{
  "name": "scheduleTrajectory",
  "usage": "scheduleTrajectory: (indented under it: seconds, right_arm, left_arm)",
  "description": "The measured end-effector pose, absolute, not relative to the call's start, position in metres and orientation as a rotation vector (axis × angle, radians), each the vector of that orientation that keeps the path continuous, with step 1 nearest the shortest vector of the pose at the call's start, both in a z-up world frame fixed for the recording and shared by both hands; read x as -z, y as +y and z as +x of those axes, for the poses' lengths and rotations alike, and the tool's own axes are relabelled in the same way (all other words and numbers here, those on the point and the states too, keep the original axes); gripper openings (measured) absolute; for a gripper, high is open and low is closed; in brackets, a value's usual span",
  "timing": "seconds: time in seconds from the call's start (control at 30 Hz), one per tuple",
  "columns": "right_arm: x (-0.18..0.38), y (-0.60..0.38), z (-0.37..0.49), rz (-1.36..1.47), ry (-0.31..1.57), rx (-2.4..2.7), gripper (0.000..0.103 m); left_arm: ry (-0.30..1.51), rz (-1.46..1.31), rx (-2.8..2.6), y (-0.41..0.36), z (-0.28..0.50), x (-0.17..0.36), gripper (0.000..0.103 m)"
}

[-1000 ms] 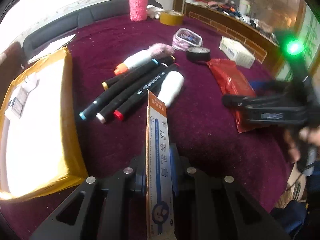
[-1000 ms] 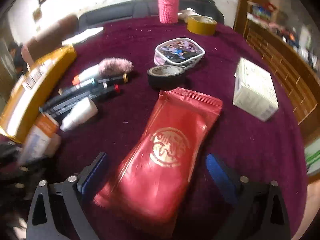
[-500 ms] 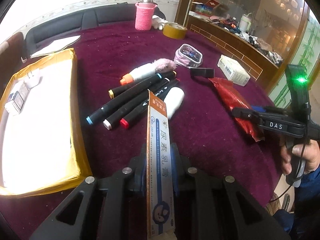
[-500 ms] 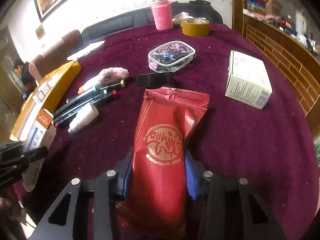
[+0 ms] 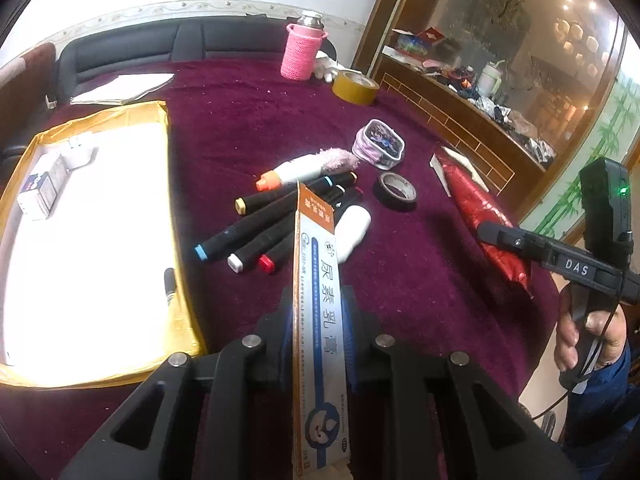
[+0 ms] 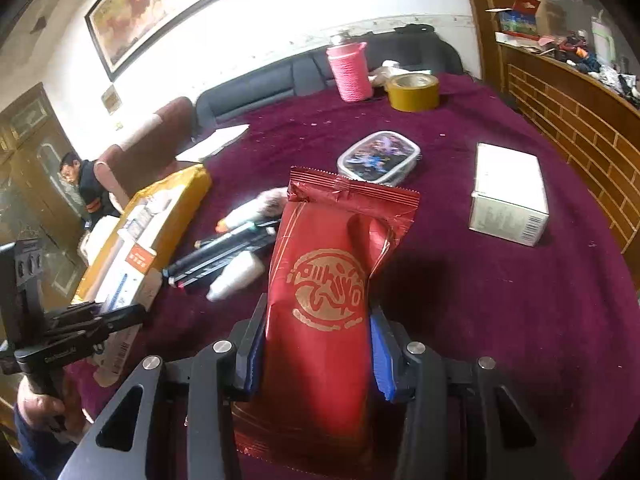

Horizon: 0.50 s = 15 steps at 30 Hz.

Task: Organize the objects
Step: 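Lift the red snack packet with the right gripper while the left holds the ointment box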

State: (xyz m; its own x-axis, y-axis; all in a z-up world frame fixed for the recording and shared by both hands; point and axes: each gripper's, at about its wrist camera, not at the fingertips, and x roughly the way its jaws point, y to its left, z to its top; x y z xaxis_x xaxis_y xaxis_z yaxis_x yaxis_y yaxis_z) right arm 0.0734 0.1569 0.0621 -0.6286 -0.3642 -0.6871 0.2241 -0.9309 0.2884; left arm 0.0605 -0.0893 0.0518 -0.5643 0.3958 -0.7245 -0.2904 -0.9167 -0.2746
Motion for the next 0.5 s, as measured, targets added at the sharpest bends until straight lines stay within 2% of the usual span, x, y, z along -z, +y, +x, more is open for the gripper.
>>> scheduleTrajectory:
  seconds: [0.5]
  right_arm:
    - [-0.082, 0.075, 0.057, 1.079, -0.156, 2.382, 0.048]
  left_arm:
    - [-0.281, -1.131, -2.593, -0.158, 0.059, -0.084, 0.019]
